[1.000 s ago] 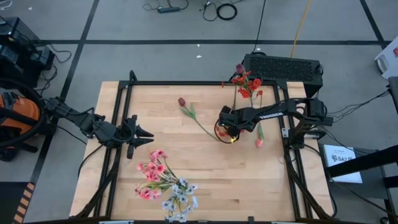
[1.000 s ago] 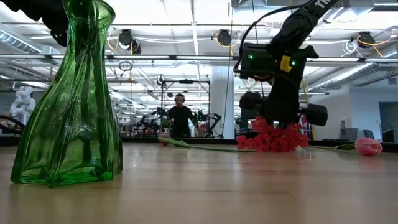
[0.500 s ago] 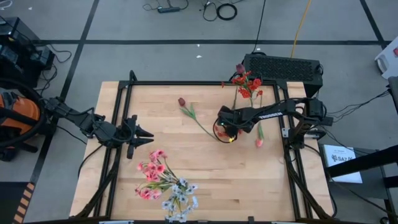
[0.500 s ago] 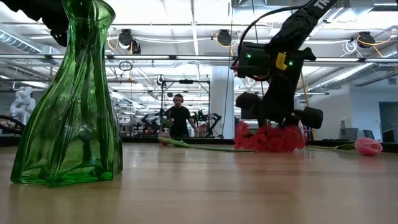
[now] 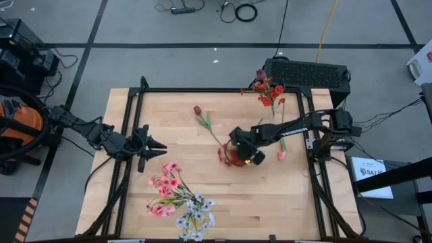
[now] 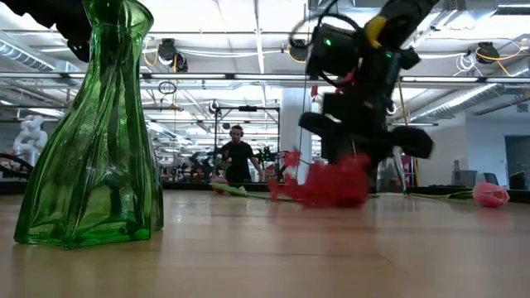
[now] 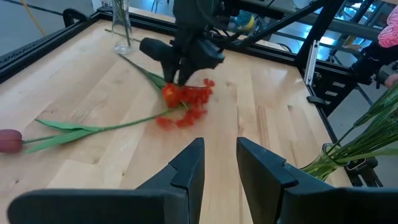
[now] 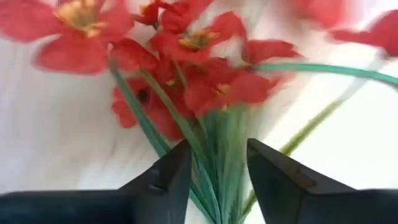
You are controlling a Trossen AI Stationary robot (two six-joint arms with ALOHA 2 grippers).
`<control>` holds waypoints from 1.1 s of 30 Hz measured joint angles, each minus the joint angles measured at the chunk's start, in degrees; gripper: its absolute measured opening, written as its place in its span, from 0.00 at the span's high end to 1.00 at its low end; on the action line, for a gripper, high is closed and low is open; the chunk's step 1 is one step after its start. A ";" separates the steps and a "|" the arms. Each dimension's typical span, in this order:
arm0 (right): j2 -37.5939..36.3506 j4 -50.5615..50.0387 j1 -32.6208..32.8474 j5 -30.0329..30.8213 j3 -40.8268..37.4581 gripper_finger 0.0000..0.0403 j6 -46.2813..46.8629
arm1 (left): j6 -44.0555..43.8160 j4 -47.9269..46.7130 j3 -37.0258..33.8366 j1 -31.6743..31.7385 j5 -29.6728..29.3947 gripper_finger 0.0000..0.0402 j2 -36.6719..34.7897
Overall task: Sort flowers into vase by color
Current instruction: Put the orange flower into the transparent vase
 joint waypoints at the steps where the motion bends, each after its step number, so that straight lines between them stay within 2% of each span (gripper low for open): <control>1: 0.00 0.63 0.09 -1.56 0.95 0.65 3.65 | 0.00 0.00 0.00 -0.01 0.00 0.75 0.00; 5: 0.00 5.14 -0.03 -3.22 5.24 0.71 20.35 | 0.02 0.00 0.00 -0.02 0.00 0.75 0.00; 9: -0.02 5.99 -0.48 -3.24 9.66 0.74 26.96 | 0.02 0.00 0.00 -0.02 0.00 0.75 0.02; 16: -0.04 -3.12 -0.47 -3.17 15.92 0.73 22.46 | 0.02 0.00 0.00 0.00 0.00 0.75 0.02; 24: 2.89 -12.10 -2.47 -2.96 13.45 0.66 20.01 | 0.02 -0.04 0.00 -0.02 0.00 0.75 0.00; 33: 11.11 -11.74 -2.77 -3.04 12.88 0.59 15.94 | 0.00 -0.05 0.00 -0.01 0.00 0.75 0.02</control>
